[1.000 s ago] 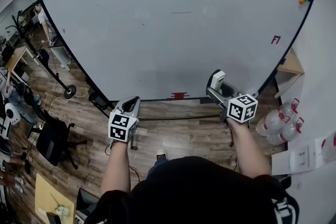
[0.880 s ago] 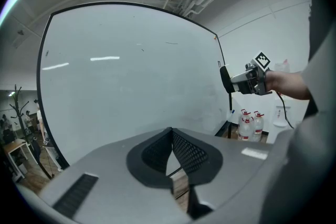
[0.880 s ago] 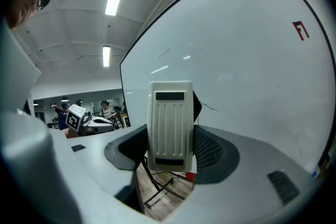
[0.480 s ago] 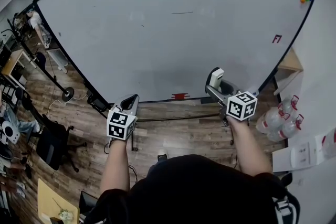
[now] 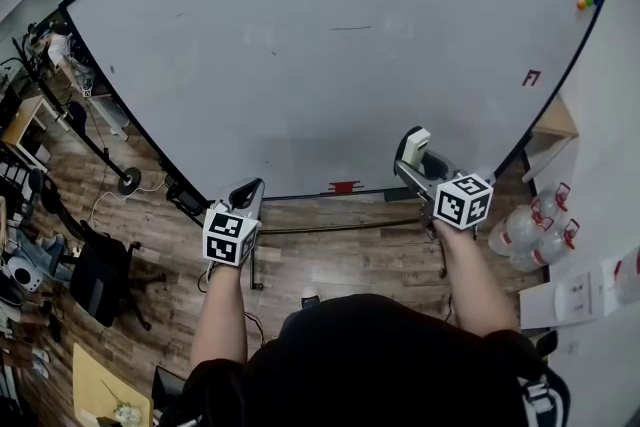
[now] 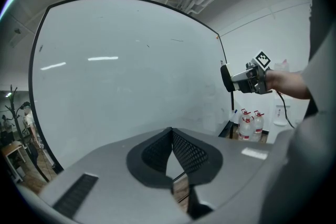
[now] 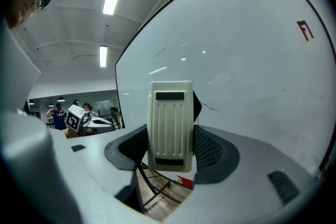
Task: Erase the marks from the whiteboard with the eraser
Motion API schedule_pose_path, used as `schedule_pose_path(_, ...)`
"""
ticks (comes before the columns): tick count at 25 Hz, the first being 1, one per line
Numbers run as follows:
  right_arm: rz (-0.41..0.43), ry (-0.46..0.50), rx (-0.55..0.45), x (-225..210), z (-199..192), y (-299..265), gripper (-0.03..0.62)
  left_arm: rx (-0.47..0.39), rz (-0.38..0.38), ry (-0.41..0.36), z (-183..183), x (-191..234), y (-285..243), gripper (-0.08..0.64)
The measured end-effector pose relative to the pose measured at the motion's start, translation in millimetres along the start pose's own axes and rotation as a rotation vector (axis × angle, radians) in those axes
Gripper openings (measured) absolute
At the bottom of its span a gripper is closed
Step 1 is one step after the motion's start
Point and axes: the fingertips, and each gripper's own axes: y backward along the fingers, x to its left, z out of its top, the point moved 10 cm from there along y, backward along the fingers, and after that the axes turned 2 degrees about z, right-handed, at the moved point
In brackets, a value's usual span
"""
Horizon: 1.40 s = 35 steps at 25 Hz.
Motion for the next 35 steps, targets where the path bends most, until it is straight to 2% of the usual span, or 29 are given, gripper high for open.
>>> schedule_pose_path(9,0.011,0.079,-0.062,-1.3,54.8,-19.5,0.249,-0.003,0.002,-0.002,1.9,8.6,-4.4,0.012)
schedule_pose_path(16,0.053,0.163,-0.113,19.7,106.7,-49.0,0.249,-0.006,0.006,0.002,2.8,15.1,-5.3,0.012)
schedule_pose_path(24,0.084,0.208,-0.146,49.0,143.6,-87.4,0.249,-0.010,-0.004,0.001,4.2,16.1,-8.2,0.012)
schedule_pose_path(35,0.064,0.347,-0.132,97.1,176.3,-133.0,0.249,-0.033,-0.018,-0.005,7.1,16.1,-9.9,0.012)
